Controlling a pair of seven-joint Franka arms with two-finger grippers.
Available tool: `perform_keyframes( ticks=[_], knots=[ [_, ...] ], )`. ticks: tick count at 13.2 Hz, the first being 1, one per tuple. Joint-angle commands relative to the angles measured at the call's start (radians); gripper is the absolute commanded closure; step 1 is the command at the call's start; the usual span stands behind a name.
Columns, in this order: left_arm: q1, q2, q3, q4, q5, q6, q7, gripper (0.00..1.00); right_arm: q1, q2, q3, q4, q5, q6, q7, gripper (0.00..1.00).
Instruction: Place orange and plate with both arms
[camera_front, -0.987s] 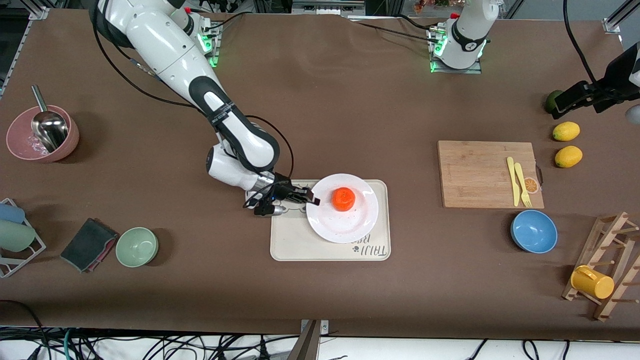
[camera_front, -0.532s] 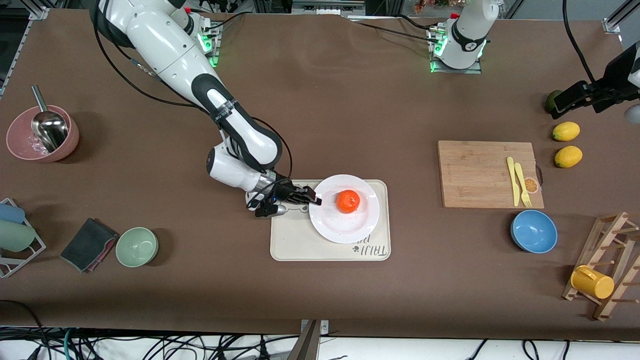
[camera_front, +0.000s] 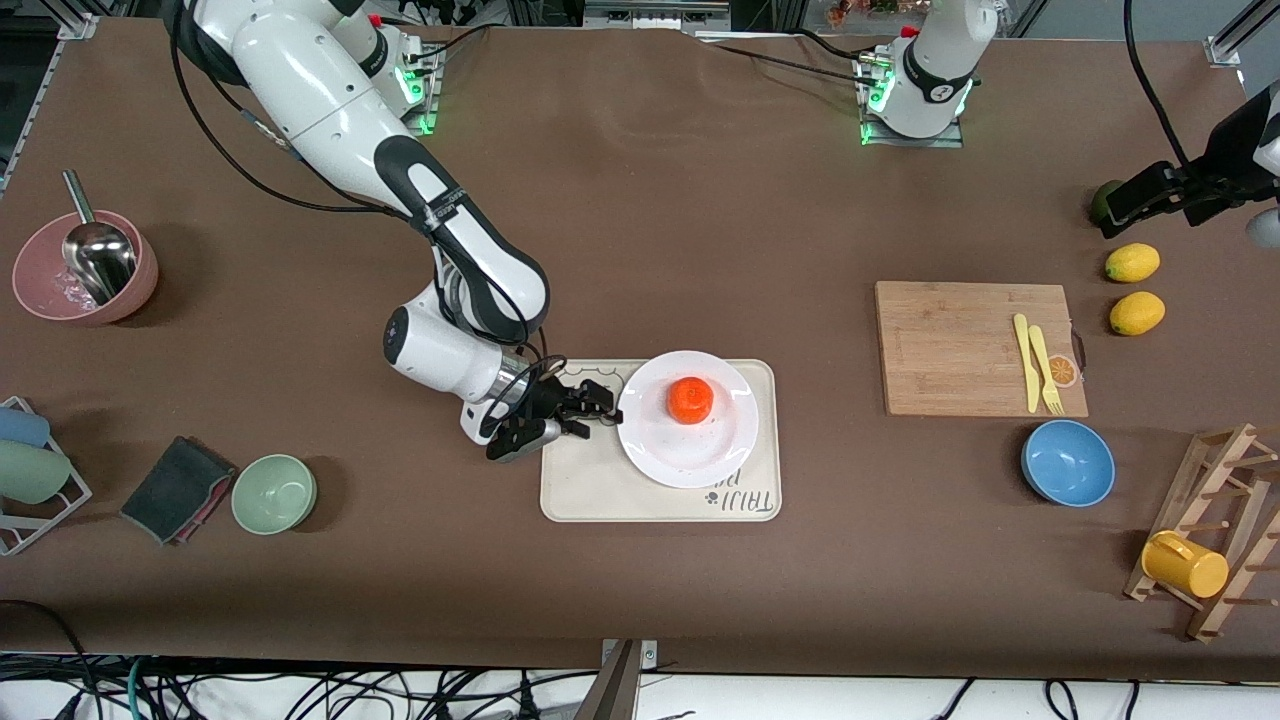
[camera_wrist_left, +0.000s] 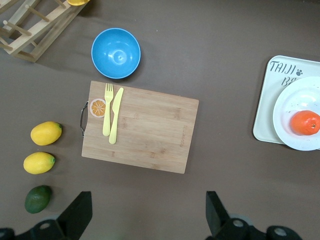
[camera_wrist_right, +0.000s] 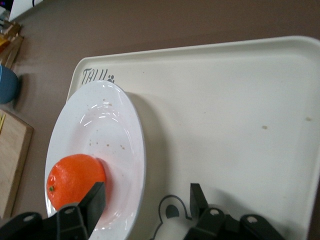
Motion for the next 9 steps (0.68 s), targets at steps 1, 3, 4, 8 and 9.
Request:
perform_keyframes(
  ticks=[1,3,4,8,9],
  knots=[
    [-0.004,0.013,-0.001,0.029,0.027,-0.017,0.012,0.0,0.005,-0.071,-0.078,-0.01,-0.177,-0.152,0.03,0.23],
    [-0.004,0.011,-0.001,0.029,0.027,-0.017,0.01,0.0,0.002,-0.124,-0.13,0.002,-0.341,-0.293,0.067,0.23],
    [-0.004,0.011,-0.001,0.029,0.027,-0.017,0.012,0.0,0.0,-0.151,-0.161,0.014,-0.419,-0.382,0.077,0.23],
    [-0.004,0.011,-0.001,0.029,0.027,-0.017,0.012,0.0,0.0,-0.315,-0.281,0.045,-0.662,-0.71,0.079,0.03],
    [-0.004,0.011,-0.001,0.029,0.027,-0.017,0.012,0.0,-0.001,-0.35,-0.314,0.062,-0.701,-0.794,0.075,0.01]
  ],
)
